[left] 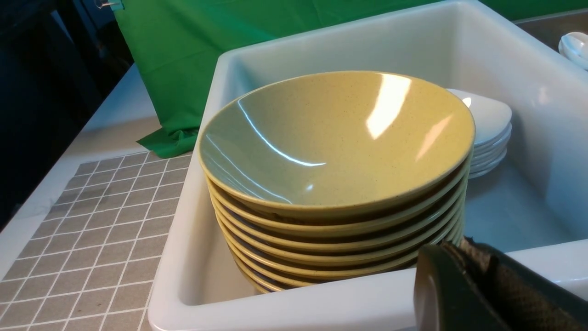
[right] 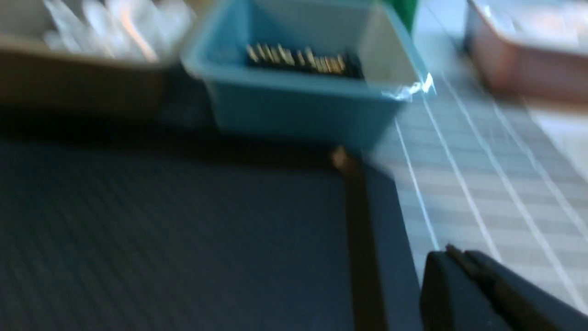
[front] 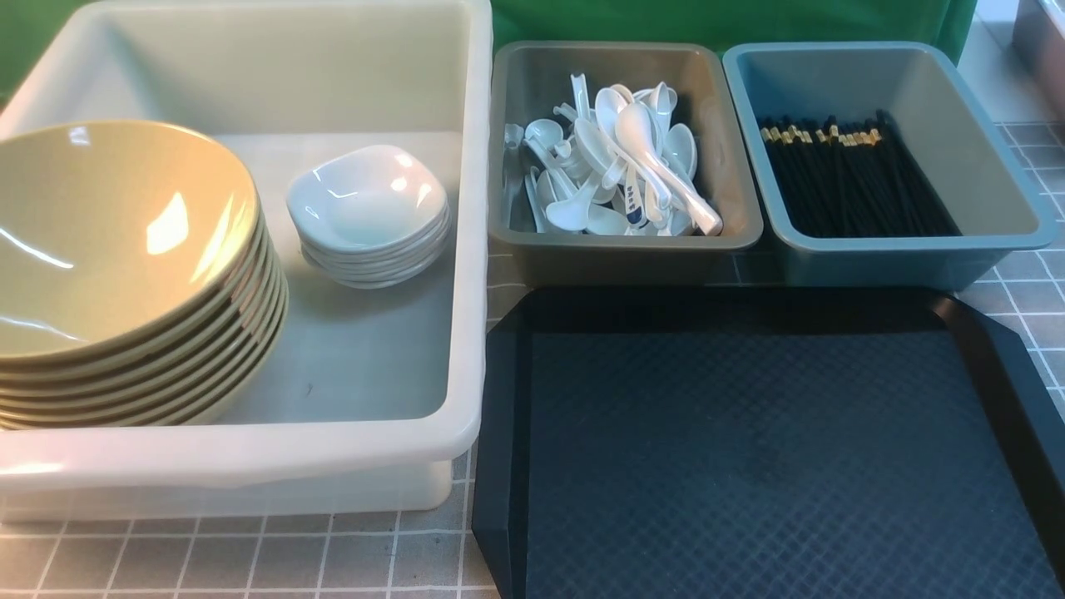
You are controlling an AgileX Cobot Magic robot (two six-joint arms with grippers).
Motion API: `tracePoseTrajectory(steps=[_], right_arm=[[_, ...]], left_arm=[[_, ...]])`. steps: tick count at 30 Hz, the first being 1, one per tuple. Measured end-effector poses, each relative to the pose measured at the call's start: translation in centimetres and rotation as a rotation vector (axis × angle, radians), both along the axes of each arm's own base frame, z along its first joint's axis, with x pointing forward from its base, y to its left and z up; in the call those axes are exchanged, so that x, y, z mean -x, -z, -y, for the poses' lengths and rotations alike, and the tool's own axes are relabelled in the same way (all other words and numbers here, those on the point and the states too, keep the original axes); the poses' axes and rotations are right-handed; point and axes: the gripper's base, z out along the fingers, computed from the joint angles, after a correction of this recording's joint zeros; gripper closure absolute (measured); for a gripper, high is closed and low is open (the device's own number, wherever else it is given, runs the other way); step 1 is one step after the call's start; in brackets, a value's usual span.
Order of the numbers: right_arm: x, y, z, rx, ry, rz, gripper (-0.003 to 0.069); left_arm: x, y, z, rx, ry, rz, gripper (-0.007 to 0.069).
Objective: On grey table put chopsticks spoon bowls plates into blue grey white boxes.
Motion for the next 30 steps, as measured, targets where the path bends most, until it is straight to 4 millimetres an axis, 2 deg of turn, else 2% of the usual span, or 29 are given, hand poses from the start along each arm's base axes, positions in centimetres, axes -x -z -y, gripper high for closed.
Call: tracePoseTrajectory(steps=[1, 30], right_arm=[[0.01, 0.93, 0.03, -0.001, 0.005, -0.035, 0.0659], [0.09, 1.11, 0.06, -0.049, 0.023, -0.054, 0.0659]], left_arm=[[0.0, 0.0, 0.0, 0.0, 0.0, 0.0, 0.0635], [0.0, 0.0, 0.0, -0.001, 0.0, 0.0, 0.0635]])
